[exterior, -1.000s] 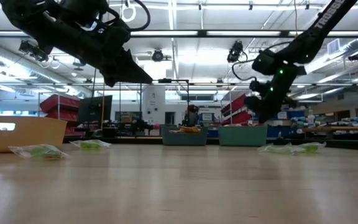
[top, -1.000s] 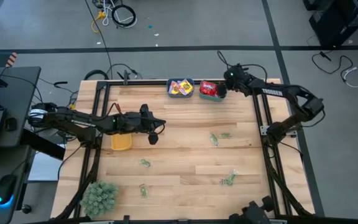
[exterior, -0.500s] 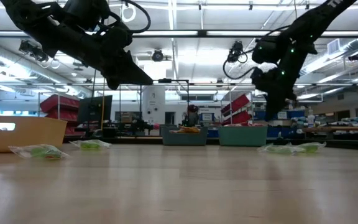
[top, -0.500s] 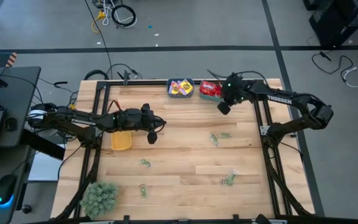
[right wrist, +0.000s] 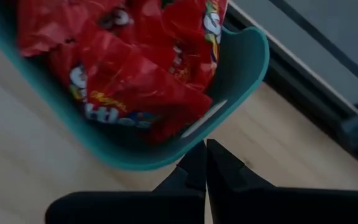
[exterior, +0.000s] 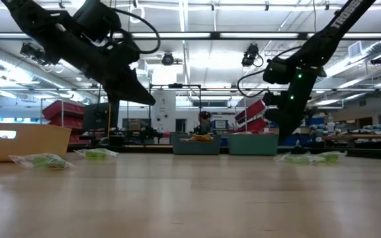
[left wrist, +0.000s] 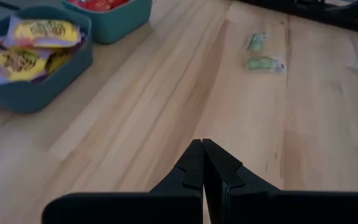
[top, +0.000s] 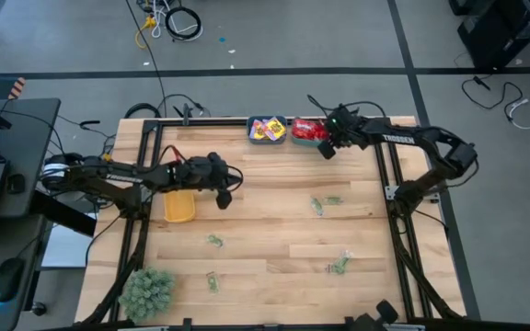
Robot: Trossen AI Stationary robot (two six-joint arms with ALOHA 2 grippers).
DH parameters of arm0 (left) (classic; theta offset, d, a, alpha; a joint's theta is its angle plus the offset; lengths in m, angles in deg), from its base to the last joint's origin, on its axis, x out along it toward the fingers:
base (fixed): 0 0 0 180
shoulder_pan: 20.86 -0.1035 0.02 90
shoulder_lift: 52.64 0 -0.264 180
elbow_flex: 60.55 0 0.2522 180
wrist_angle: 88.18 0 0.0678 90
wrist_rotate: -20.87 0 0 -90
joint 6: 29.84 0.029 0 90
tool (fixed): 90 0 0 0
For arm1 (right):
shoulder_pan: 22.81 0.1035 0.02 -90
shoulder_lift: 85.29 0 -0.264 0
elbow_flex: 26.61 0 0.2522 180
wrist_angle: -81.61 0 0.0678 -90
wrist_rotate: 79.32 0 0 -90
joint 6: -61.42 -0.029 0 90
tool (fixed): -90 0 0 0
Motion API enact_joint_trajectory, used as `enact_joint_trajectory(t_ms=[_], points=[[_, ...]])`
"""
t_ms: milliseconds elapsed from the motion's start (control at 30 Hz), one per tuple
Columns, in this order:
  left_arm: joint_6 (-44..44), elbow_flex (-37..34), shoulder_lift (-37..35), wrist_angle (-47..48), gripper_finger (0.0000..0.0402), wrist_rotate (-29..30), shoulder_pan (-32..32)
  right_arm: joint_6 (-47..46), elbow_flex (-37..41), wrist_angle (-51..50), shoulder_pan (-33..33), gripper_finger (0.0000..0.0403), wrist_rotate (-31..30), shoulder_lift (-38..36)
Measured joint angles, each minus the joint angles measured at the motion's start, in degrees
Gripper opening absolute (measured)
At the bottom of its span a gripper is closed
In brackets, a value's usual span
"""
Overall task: Sort candy
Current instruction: Put the red candy into the green bin, then put the green gummy into the yellow bin
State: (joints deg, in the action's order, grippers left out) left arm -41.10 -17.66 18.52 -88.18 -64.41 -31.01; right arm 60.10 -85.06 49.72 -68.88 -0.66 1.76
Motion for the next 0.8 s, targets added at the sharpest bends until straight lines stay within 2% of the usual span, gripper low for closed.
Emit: enact_joint_trajectory(t_ms=[133,367,633,800], points=[[-1.0,0.3,0.0,2.9,0.0000,-2.5,-1.7,2.0,0.0,3.4,-0.6,0.0000,0.2,1.8],[-0.8,6.1,0.0,16.9,0.0000,-2.3,-2.6,4.9,0.0,6.9,-0.6,0.0000,0.9,0.0],[4.6,11.6,0.4,38.0,0.0004,-4.7,-1.8,5.0,0.0,2.0,1.1,0.0012,-0.7,-12.4],[8.9,11.8,0.4,45.4,0.0034,-4.4,-1.1,4.3,0.0,0.5,5.2,0.0023,-0.7,-19.4]])
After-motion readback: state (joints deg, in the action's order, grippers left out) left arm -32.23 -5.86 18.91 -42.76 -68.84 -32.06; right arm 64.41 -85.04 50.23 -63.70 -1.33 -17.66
